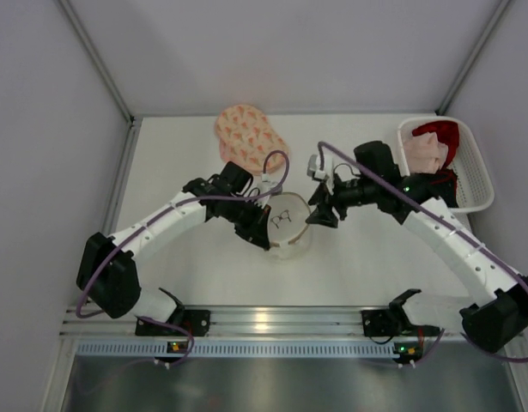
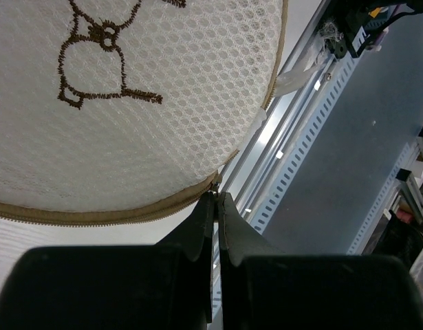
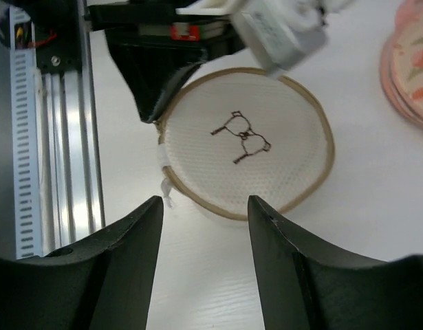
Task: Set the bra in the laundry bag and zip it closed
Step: Zip the zipper on the laundry bag.
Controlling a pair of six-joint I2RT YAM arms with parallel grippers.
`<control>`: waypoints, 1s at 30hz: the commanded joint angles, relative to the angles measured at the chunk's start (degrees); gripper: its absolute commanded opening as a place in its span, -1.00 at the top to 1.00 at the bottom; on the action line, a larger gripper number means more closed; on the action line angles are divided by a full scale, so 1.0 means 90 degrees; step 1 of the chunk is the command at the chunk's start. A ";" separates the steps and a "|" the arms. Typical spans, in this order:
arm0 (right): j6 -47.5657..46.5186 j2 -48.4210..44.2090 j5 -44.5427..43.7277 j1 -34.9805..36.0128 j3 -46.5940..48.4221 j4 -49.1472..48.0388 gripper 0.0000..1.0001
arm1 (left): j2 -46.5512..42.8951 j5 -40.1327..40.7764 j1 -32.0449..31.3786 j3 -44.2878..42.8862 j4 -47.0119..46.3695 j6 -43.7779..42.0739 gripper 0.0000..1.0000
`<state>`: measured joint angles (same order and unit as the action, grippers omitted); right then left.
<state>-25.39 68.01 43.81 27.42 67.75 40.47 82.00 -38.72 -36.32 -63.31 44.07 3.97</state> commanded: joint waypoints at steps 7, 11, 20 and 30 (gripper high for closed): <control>-0.1720 0.0500 -0.2113 0.2479 0.0148 -0.0043 -0.04 | 0.0166 -0.0619 0.0177 -0.0319 0.0259 -0.0079 1.00; -0.1759 0.0812 -0.2221 0.2948 0.0324 -0.0024 -0.06 | 0.0303 -0.0932 0.0246 -0.0465 0.0629 -0.0187 1.00; -0.2052 0.1545 -0.3198 0.3721 0.0402 -0.0298 0.13 | 0.0450 -0.0961 0.0392 -0.0544 0.0796 -0.0207 1.00; -0.2102 0.1672 -0.3969 0.3780 0.0285 -0.0765 1.00 | 0.0284 -0.1030 0.0607 -0.0339 0.0865 -0.0285 1.00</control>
<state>-44.07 83.15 11.77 60.60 68.05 37.21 85.91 -46.48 -31.05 -66.11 50.87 2.74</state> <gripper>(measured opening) 0.036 0.030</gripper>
